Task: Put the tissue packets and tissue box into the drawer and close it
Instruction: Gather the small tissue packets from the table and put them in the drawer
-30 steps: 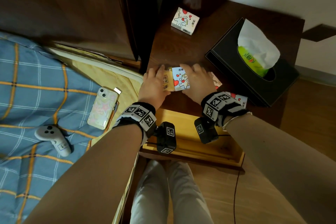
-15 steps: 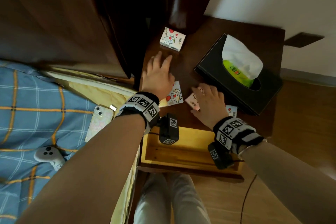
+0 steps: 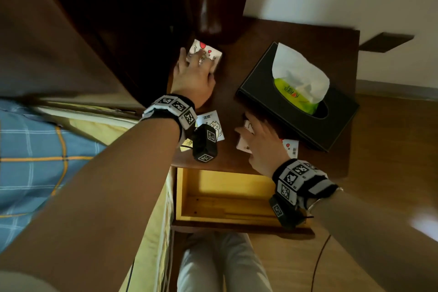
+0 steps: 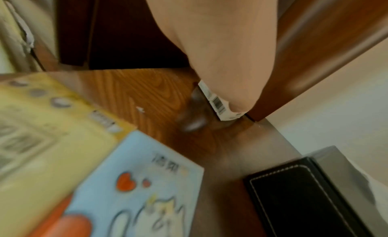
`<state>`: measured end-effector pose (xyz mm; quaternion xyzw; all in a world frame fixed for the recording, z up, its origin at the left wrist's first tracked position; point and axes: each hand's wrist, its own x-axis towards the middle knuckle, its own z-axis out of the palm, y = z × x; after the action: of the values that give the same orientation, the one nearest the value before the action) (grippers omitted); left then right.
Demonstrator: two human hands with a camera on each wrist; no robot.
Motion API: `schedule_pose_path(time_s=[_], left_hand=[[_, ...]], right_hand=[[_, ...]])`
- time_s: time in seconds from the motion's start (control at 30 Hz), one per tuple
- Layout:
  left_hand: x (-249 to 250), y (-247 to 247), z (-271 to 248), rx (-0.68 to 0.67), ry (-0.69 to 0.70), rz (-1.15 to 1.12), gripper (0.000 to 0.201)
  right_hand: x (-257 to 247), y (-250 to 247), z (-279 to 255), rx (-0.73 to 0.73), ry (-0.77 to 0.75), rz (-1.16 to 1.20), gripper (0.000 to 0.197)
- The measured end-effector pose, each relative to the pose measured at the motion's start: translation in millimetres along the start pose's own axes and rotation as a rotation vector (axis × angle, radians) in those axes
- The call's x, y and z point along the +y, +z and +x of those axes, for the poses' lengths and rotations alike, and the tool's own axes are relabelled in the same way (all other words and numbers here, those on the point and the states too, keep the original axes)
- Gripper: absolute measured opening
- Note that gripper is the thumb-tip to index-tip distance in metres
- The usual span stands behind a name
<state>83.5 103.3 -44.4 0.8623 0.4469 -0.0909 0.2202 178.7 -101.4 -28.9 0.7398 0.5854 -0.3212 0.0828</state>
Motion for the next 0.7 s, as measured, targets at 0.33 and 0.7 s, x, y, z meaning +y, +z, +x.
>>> schedule_pose_path(time_s=[0.33, 0.7], left_hand=[[17.0, 16.3, -11.0, 0.084, -0.033, 0.016, 0.064], [12.0, 7.5, -1.3, 0.096, -0.132, 0.004, 0.066]], right_hand=[[0.1, 1.8, -7.7, 0.053, 0.087, 0.086, 0.089], [6.2, 12.5, -7.6, 0.116, 0.138, 0.096, 0.089]])
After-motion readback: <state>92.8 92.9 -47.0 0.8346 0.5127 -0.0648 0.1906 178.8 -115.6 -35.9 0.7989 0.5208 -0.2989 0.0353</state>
